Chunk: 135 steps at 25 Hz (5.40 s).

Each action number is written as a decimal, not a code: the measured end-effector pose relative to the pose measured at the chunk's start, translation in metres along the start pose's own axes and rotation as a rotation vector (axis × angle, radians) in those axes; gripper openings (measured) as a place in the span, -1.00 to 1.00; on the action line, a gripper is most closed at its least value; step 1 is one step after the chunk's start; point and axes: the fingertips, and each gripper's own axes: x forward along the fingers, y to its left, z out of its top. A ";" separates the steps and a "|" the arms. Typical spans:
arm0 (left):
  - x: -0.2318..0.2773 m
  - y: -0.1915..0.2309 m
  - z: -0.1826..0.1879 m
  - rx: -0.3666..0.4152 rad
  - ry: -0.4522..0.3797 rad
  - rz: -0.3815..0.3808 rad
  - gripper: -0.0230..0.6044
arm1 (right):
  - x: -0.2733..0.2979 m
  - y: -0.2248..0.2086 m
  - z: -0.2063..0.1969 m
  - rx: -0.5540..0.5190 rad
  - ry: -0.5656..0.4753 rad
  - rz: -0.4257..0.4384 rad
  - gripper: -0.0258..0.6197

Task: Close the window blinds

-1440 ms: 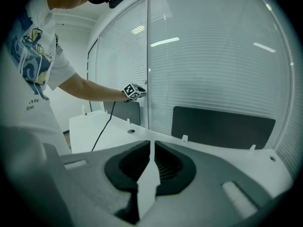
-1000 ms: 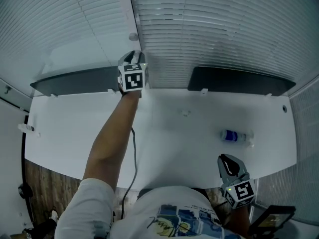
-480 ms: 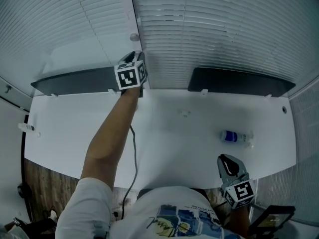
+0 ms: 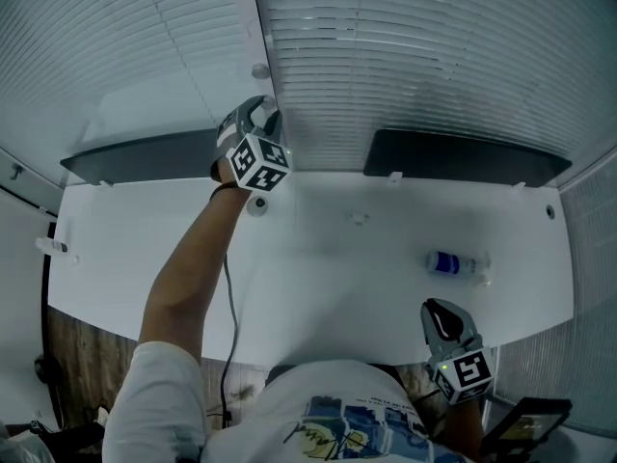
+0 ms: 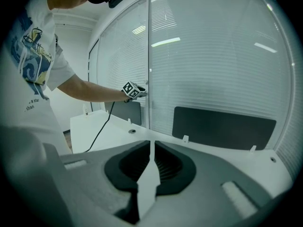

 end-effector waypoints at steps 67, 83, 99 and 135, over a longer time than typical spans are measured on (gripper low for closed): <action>-0.027 0.011 -0.012 -0.890 -0.041 -0.079 -0.50 | 0.012 0.016 0.006 -0.033 -0.055 0.032 -0.86; -0.222 -0.028 -0.019 -0.861 -0.152 -0.252 -0.81 | 0.011 0.107 0.035 -0.124 -0.095 0.087 -0.86; -0.320 -0.064 -0.027 -0.850 -0.172 -0.427 -0.91 | 0.030 0.134 0.068 -0.172 -0.093 0.133 -0.86; -0.570 -0.187 -0.020 -0.693 -0.229 -0.615 -0.91 | -0.114 0.279 -0.019 -0.156 -0.120 0.162 -0.86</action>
